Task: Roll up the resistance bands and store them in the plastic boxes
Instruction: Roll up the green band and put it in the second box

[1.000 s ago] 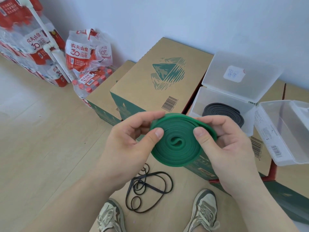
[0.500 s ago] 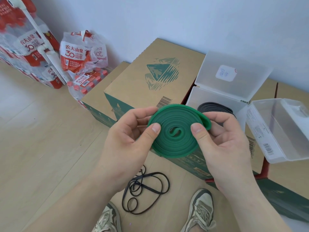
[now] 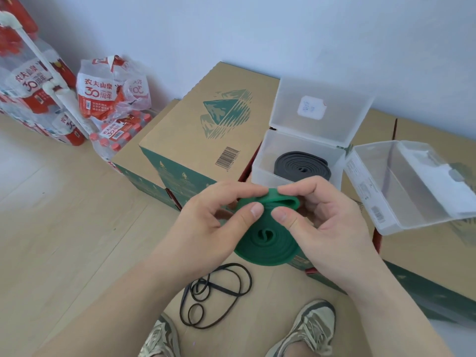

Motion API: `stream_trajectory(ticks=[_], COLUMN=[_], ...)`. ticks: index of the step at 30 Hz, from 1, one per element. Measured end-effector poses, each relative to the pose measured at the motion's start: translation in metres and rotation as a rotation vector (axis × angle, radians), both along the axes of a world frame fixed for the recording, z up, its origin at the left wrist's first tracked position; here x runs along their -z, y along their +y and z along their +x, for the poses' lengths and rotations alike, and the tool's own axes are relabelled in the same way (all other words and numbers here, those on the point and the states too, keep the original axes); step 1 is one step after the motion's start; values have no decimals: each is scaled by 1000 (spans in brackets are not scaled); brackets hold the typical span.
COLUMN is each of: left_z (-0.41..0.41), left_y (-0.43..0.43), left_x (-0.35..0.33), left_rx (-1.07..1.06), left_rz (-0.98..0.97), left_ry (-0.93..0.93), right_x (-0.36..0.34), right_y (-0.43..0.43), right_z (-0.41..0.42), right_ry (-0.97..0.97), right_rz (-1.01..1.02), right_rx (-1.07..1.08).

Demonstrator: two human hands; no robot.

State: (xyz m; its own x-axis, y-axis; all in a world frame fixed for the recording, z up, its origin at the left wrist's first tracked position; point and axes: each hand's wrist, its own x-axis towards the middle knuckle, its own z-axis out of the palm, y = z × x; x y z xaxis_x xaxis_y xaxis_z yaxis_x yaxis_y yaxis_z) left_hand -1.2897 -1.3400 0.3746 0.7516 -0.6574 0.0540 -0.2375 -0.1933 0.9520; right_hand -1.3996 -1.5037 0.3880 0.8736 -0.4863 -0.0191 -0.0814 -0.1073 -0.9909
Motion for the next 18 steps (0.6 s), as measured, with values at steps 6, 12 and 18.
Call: stream_trajectory(ticks=[6,12,18], left_z=[-24,-43,-70], left_y=[-29,-65,-105], left_x=[-8,-30,-49], left_rx=[150,361,347], left_rz=[-33,149,114], left_ry=[112,55,56], right_x=[-9,-18,-29], right_y=[-24,-49,-63], right_z=[-30,-78,-105], right_ry=[6,39,35], right_rz=[102,107,95], right_rx=[28,208,351])
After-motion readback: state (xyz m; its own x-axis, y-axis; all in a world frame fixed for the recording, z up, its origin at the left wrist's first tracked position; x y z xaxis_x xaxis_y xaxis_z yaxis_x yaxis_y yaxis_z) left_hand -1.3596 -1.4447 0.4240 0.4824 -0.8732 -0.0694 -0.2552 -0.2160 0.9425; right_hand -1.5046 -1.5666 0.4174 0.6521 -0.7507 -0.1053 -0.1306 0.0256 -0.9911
